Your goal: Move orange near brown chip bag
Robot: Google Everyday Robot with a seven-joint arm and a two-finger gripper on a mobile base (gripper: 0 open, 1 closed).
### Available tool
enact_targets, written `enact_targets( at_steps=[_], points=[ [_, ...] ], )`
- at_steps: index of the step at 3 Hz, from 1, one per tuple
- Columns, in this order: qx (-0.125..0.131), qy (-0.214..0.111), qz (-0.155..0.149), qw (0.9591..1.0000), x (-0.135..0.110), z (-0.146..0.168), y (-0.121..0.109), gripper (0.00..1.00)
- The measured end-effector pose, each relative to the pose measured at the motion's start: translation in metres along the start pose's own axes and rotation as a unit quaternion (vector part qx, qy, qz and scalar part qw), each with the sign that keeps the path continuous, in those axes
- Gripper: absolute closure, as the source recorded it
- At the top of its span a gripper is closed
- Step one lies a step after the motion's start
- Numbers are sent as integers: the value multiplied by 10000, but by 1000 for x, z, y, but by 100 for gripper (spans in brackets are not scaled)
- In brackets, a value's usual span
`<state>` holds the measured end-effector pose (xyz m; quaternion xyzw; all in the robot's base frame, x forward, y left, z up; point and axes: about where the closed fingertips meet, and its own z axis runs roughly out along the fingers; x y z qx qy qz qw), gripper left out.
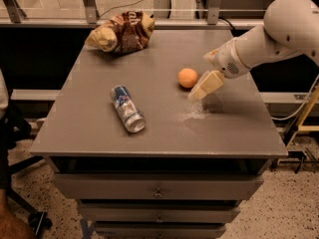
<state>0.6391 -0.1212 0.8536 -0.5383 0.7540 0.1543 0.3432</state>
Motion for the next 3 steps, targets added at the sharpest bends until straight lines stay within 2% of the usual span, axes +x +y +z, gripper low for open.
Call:
enact_targets(
  at_steps=[3],
  points=[
    [-213,-292,63,9993,-1,23,-9,0]
  ],
)
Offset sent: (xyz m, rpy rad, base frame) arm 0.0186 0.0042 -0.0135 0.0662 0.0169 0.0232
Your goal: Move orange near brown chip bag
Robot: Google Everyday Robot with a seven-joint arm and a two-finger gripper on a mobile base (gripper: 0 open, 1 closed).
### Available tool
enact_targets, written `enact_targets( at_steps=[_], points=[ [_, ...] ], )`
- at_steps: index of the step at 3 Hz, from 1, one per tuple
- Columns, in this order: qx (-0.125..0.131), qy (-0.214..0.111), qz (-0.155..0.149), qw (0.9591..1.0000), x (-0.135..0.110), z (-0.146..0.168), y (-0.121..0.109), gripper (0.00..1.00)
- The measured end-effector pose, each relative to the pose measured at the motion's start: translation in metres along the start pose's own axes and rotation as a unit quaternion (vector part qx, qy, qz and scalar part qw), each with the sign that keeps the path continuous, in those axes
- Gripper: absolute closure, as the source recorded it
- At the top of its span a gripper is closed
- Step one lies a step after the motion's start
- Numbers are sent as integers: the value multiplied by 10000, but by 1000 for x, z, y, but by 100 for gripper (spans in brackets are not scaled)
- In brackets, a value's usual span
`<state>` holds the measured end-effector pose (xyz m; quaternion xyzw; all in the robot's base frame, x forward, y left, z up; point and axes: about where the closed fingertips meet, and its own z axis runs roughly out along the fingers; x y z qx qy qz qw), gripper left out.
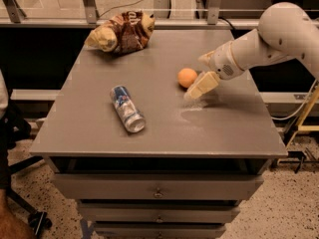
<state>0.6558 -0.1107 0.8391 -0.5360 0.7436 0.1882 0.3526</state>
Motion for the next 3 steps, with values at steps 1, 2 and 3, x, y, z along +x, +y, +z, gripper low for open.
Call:
enact_targets(
  at_steps=[1,2,3],
  points=[
    [-31,-171,-15,9998,-7,5,-2,18],
    [-77,-372,-106,9992,-19,7,1,41],
    [-90,-530,-145,9985,-26,6,2,64]
  ],
)
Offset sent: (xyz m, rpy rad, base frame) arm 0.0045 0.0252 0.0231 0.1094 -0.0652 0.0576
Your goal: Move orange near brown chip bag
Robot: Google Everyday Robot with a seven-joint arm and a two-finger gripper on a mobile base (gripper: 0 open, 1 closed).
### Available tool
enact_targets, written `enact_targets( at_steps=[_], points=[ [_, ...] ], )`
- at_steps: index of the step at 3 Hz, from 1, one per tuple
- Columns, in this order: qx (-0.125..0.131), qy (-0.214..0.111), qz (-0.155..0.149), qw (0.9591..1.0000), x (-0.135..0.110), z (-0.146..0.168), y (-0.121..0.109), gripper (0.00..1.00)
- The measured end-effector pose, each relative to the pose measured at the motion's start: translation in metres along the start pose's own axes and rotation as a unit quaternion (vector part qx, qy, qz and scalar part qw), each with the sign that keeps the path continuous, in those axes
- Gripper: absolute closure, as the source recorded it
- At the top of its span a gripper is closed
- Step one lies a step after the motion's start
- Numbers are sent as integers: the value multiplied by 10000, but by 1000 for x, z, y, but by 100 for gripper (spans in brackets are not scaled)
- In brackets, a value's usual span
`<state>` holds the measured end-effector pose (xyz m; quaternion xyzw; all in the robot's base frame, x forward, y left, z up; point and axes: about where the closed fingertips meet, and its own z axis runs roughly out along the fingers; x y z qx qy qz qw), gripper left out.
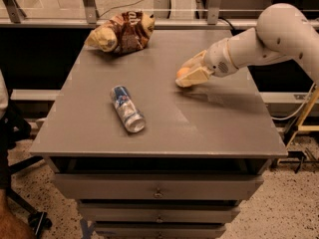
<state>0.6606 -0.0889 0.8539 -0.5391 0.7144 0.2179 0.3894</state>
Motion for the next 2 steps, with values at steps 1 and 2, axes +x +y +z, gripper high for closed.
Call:
enact_targets(
  at_steps=[1,2],
  points=[
    [231,-282,-77,9993,-10,-15,-11,88],
    [582,-609,-235,9962,-23,-38,-28,100]
  ],
)
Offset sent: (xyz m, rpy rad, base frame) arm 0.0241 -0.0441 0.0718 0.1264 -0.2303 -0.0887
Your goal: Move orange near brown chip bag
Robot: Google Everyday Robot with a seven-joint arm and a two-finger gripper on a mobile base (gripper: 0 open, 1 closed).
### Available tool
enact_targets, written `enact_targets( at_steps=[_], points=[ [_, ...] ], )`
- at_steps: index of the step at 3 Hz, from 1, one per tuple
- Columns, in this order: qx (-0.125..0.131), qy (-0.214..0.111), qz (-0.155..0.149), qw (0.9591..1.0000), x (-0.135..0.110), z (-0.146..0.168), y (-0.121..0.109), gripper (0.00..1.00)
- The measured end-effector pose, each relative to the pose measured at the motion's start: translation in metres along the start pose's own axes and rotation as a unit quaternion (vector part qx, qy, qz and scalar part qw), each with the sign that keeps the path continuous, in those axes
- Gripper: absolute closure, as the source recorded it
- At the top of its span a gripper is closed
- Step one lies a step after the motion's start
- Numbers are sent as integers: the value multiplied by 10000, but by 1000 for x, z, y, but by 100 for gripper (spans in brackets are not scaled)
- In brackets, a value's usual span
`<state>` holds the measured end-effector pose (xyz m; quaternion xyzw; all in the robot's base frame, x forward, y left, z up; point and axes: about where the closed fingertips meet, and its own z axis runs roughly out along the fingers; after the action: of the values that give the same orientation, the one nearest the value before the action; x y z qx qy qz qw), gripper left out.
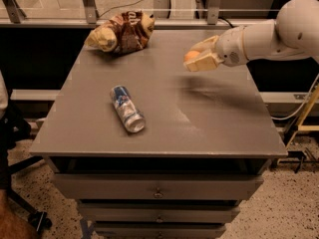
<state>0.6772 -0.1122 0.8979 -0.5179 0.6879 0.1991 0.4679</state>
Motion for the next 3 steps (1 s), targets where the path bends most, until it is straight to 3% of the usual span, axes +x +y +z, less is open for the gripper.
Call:
enact_targets(
  at_steps=[1,3],
  points=[
    [-1,0,0,10000,0,0,0,100],
    [459,-190,-236,9985,-25,28,-49,100]
  ],
)
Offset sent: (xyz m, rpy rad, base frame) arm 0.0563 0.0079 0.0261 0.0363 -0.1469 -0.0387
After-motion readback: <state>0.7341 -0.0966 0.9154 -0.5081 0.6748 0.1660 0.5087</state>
